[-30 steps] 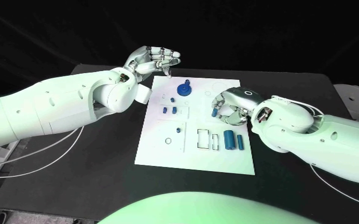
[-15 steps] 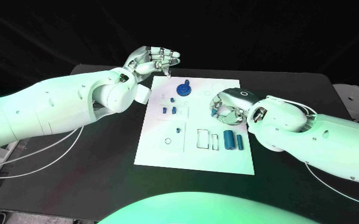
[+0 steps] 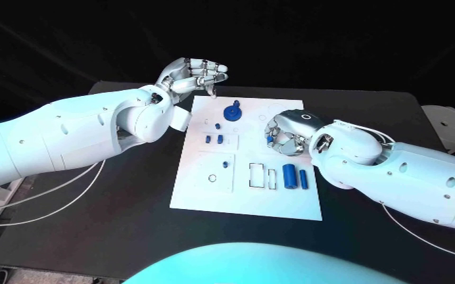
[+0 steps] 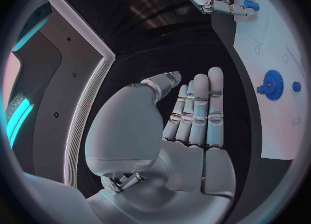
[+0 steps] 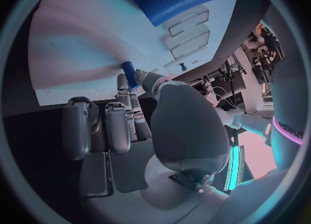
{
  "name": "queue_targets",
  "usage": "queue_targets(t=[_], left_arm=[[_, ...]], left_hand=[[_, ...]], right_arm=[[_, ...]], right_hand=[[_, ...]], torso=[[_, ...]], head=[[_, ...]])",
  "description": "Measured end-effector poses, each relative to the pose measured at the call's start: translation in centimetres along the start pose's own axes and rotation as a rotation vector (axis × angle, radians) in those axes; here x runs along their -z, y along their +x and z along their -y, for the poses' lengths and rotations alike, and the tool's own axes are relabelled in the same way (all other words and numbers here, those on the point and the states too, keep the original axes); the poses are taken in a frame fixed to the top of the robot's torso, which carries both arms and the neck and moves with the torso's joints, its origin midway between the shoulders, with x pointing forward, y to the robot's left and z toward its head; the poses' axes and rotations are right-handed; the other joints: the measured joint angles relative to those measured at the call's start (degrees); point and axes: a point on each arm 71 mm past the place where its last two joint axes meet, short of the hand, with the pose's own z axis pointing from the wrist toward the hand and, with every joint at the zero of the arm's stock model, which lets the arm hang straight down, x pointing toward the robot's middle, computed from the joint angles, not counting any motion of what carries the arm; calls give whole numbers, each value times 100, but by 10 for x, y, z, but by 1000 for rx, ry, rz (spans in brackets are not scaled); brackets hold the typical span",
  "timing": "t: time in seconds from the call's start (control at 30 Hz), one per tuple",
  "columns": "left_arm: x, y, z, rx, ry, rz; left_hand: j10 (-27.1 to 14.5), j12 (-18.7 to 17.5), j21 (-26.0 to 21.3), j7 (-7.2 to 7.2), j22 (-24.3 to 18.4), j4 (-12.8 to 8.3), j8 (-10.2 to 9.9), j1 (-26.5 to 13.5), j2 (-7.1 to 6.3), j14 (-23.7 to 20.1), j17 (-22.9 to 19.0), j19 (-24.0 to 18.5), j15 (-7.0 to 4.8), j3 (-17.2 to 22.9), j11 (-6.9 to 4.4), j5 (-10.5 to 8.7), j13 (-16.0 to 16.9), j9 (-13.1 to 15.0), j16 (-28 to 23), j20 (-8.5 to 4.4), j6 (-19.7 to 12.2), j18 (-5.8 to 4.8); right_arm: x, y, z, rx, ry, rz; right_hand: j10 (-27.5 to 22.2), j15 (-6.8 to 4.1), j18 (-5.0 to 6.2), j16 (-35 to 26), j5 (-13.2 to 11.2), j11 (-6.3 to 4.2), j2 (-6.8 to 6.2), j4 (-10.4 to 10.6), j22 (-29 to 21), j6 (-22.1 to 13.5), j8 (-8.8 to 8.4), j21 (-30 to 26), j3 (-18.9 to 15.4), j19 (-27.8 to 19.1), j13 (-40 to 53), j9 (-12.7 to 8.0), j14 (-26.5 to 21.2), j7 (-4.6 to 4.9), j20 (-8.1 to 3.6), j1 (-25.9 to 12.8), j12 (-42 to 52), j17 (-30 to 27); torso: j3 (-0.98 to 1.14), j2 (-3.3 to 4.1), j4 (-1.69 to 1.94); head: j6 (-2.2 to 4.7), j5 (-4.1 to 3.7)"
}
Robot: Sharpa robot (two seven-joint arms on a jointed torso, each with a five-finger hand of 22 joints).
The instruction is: Assemble the parts on the task board
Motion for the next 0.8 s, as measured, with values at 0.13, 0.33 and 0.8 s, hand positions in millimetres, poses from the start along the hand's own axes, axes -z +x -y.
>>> queue_targets(t=[0.13,0.33,0.8], left_arm=[[0,0,0,0,0,0],[0,0,0,0,-1,1],[0,-2,-1,-2,-3,4]], left_hand=[[0,0,0,0,0,0,0,0,0,0,0,0,0,0,0,0,0,-5,0,0,0,0],[0,0,0,0,0,0,0,0,0,0,0,0,0,0,0,0,0,-5,0,0,0,0],[-21,0,0,13,0,0,-22,29,29,0,-4,0,0,0,21,0,-5,-4,0,0,-13,0]], right_arm=[[0,0,0,12,4,5],[3,1,-1,23,7,19],[20,-18,-8,2,-15,115]], right_hand=[[49,-22,-1,0,-1,-30,0,0,0,41,30,28,0,0,10,19,22,-15,0,0,0,0],[102,-42,-1,26,-80,-62,9,-2,-1,83,98,72,0,0,37,62,0,-42,-40,10,21,-1],[102,-41,-1,26,-189,-61,75,-26,-2,81,114,94,24,-1,52,72,0,-42,-40,78,21,-2]], torso=[[-1,0,3],[-1,-2,2],[-1,-9,-3]], head=[[-9,-5],[-13,-6],[3,-8]])
